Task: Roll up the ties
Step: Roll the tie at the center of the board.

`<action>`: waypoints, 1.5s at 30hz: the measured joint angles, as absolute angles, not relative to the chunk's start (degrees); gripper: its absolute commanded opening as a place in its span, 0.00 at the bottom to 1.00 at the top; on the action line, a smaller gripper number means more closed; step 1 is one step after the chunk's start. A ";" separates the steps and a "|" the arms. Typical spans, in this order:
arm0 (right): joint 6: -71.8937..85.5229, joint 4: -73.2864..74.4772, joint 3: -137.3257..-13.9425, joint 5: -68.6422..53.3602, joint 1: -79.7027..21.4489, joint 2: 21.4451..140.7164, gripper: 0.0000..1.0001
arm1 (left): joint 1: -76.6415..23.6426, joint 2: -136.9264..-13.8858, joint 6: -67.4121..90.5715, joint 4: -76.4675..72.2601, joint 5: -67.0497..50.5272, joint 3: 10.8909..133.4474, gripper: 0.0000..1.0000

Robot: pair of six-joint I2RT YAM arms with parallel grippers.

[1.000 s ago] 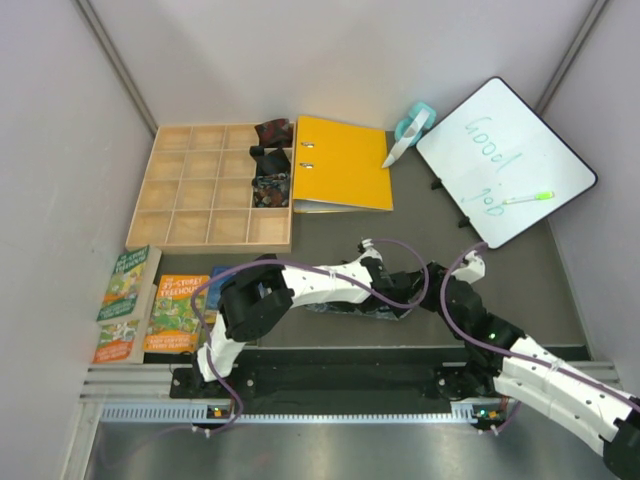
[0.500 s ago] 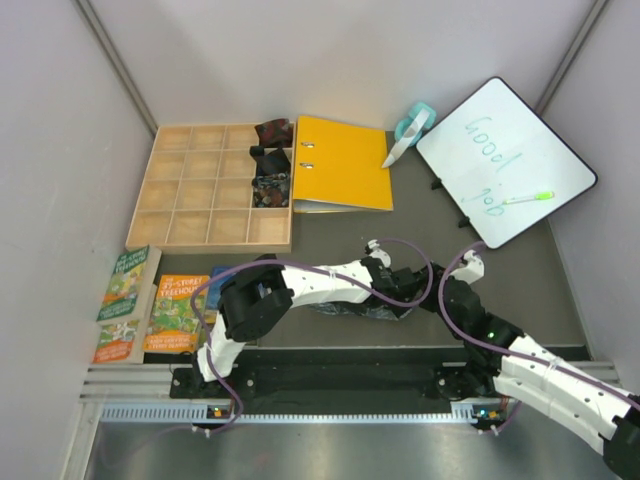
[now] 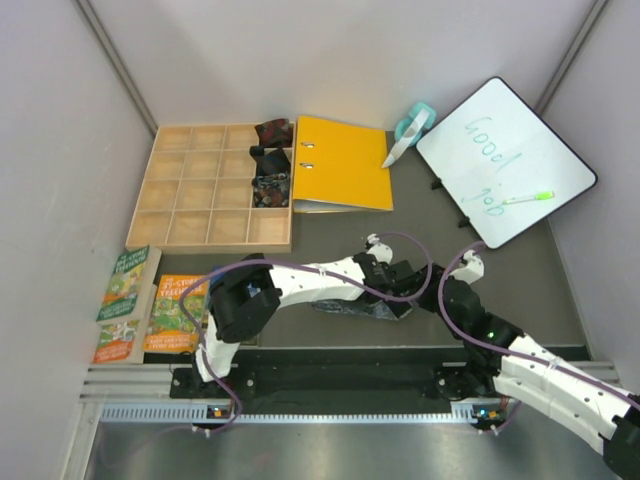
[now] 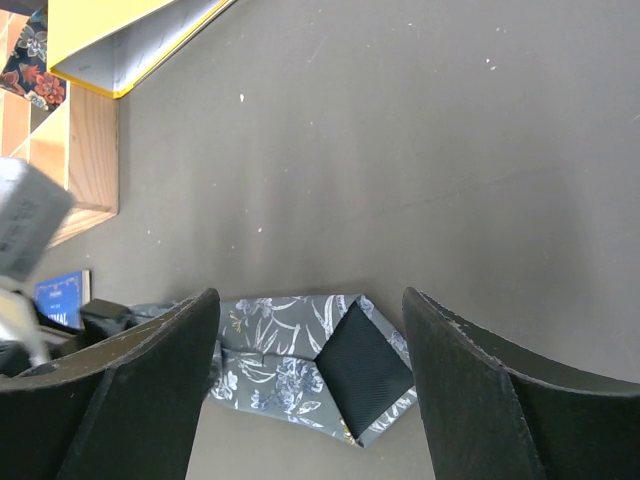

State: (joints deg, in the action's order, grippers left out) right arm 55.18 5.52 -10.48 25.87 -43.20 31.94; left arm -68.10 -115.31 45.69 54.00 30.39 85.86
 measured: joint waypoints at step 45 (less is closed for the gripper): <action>41.95 24.21 -72.64 -8.10 -43.20 105.69 0.26 | -65.89 -71.53 54.72 34.09 17.78 41.54 0.36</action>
